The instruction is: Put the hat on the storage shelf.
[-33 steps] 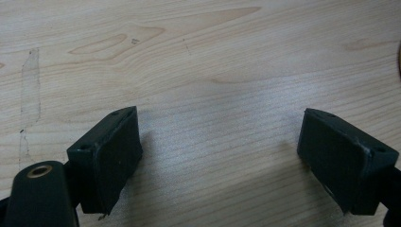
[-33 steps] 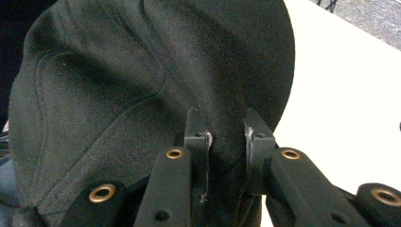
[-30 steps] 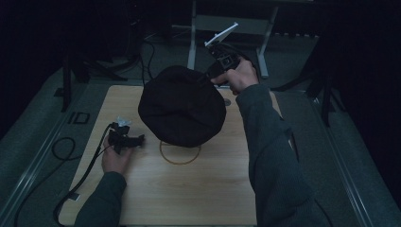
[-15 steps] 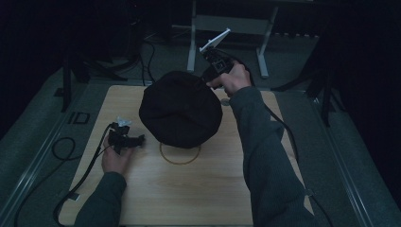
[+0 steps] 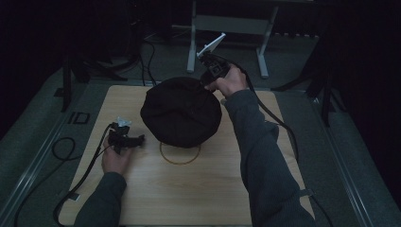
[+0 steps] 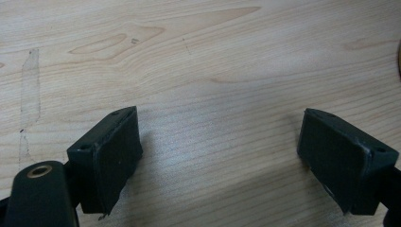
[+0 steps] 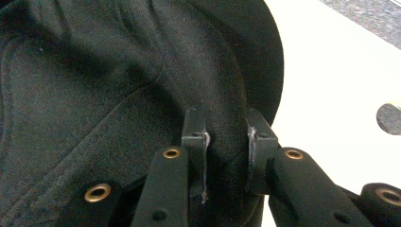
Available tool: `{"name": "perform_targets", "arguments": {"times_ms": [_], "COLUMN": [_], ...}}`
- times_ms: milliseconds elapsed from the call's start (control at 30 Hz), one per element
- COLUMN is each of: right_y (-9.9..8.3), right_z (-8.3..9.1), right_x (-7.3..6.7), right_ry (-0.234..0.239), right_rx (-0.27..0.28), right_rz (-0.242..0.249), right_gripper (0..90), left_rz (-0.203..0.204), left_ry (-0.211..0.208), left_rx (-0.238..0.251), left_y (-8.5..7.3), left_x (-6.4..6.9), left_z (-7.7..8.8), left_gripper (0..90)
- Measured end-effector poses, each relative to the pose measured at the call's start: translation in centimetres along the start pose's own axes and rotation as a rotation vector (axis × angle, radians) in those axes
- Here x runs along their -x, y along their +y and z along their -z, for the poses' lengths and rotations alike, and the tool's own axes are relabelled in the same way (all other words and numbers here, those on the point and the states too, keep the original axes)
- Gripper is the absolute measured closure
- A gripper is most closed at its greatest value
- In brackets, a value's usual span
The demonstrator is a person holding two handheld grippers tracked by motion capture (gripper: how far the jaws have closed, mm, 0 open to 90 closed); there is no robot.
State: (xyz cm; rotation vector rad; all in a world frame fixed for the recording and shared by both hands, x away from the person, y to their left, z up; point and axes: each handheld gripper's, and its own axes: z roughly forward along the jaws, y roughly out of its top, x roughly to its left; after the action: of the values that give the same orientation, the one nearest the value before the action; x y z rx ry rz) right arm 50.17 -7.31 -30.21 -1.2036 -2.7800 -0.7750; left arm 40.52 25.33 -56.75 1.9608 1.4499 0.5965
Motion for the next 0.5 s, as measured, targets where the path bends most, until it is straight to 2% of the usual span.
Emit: {"name": "perform_targets", "arguments": {"times_ms": [367, 500], "right_y": [0.02, 0.04], "right_z": [-0.70, -0.95], "right_x": [-0.02, -0.08], "right_ry": [-0.012, -0.032], "right_rx": [-0.005, -0.001], "right_rz": [0.002, 0.012], "right_gripper": [72.6, 70.2], "left_rz": [-0.001, -0.001], "left_ry": [0.001, 0.000], "left_rx": [0.000, -0.001], "left_y": [-0.01, -0.01], "left_x": [0.00, 0.00], "left_z": [0.01, 0.02], "left_gripper": [13.8, 13.8]}}
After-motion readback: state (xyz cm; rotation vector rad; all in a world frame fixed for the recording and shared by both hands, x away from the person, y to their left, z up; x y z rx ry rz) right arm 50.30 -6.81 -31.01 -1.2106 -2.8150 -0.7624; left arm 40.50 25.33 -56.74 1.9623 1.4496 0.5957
